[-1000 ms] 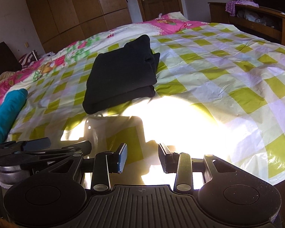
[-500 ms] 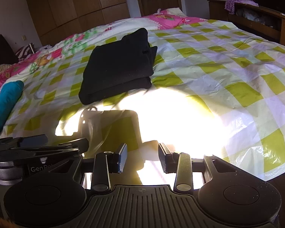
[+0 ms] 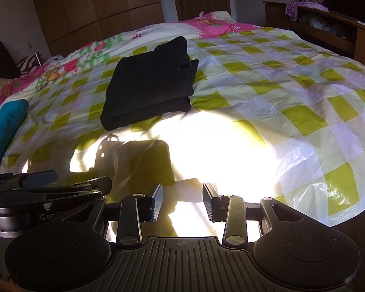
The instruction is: Fold small clothes
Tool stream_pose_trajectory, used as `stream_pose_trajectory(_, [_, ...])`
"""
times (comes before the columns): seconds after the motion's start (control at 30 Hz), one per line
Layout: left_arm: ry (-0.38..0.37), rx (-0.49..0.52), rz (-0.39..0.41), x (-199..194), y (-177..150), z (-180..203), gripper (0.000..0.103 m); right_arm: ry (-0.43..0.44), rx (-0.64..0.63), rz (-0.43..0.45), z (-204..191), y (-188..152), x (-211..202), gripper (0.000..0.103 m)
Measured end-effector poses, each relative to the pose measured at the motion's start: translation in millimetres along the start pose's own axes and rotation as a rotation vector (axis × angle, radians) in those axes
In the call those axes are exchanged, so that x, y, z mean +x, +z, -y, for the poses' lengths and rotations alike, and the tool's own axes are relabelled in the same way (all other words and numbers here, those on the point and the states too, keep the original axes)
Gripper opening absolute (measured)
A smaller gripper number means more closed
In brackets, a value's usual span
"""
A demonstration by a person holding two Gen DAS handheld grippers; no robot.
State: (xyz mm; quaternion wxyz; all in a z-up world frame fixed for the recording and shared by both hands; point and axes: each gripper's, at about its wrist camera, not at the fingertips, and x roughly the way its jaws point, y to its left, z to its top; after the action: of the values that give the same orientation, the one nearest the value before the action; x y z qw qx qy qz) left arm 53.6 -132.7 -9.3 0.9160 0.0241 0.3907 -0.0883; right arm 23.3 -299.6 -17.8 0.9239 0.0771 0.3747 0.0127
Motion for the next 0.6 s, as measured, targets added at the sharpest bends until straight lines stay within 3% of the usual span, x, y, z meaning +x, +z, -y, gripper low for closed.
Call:
stream_pose_trajectory(0.3, [-0.011, -0.011, -0.008, -5.7, -6.3, -0.8, 0.097, 0.000, -0.016, 0.004, -2.6, -5.7, -7.4, 0.036])
stream_pose_trajectory(0.6, [0.061, -0.005, 0.001, -12.2, -7.6, -0.9, 0.097, 0.050, -0.010, 0.001, -4.9, -4.9, -3.6, 0.036])
